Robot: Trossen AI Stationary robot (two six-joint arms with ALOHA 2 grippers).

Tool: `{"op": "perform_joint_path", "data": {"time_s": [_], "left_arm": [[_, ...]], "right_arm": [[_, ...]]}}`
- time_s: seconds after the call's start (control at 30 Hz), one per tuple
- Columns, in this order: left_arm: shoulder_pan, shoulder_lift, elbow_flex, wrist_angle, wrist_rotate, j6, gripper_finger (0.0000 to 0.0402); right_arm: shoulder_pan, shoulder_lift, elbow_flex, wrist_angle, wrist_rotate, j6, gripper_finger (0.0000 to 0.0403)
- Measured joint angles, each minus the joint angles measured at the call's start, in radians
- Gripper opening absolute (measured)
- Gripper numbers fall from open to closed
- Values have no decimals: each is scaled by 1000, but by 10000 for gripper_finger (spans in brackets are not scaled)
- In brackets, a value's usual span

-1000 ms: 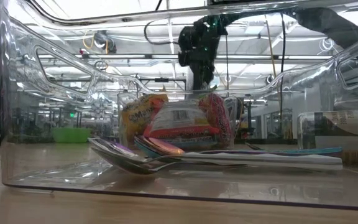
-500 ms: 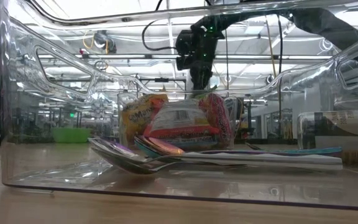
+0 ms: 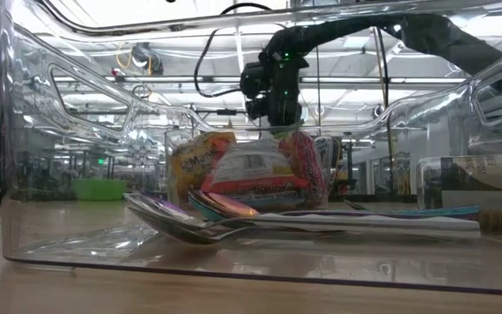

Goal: Pick & Place Food Item
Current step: Put the white seasoning bottle into the top transparent bin

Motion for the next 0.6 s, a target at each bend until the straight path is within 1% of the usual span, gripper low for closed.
{"op": "perform_joint_path", "data": {"time_s": [0.07, 0.2, 0.6], "left_arm": [[0, 0, 0, -13, 0, 14, 280], [0, 0, 0, -33, 0, 41, 280], [0, 0, 0, -80, 1, 76, 280]], "right_arm": [[2, -2, 0, 0, 3, 1, 195], [6, -3, 1, -41, 46, -6, 195], [6, -3, -16, -72, 47, 8, 195]]}}
